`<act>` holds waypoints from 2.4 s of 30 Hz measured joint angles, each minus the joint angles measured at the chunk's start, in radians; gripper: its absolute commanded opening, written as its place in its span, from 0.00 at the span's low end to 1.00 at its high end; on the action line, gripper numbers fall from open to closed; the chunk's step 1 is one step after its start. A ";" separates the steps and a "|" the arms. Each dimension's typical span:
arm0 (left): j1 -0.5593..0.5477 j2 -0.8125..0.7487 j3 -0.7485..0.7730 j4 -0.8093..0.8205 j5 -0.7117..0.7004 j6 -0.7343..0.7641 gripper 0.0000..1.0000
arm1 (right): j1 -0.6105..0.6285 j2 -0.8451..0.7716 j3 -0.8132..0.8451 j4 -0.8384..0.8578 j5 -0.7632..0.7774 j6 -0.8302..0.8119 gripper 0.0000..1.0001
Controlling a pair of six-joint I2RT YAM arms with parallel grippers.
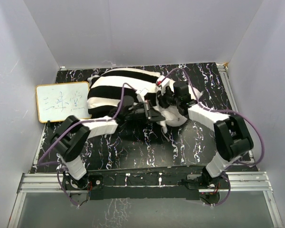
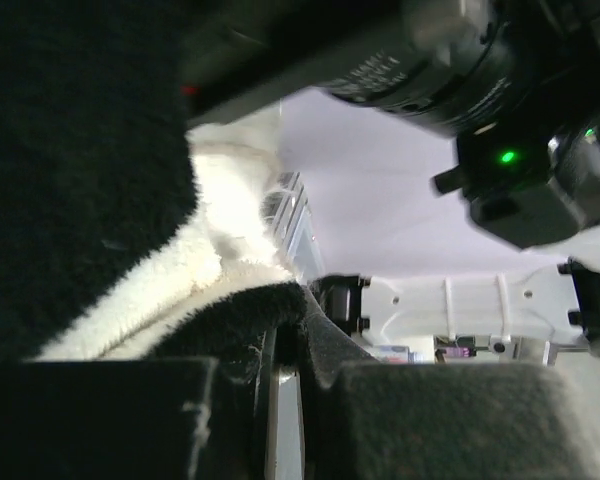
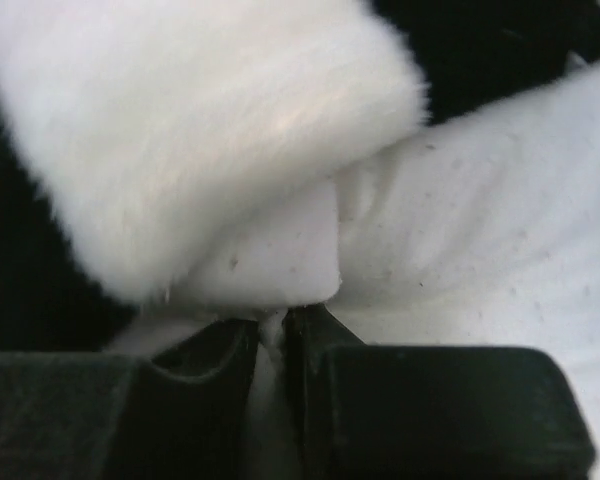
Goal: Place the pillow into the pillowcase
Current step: Stuff the pillow into the pillowcase.
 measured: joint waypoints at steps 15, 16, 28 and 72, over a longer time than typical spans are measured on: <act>-0.106 0.100 -0.186 0.174 -0.060 -0.043 0.61 | -0.179 0.074 -0.074 0.235 -0.450 0.191 0.74; -0.087 0.050 -0.192 0.113 -0.043 -0.021 0.66 | -0.185 0.030 -0.054 0.119 -0.489 0.076 0.77; -0.026 -0.372 0.136 -0.767 -0.134 0.407 0.67 | -0.383 -0.106 0.405 -0.826 -0.580 -0.678 0.88; 0.020 0.546 1.400 -1.356 -0.420 0.644 0.14 | -0.233 0.234 0.220 0.249 -0.475 0.497 0.08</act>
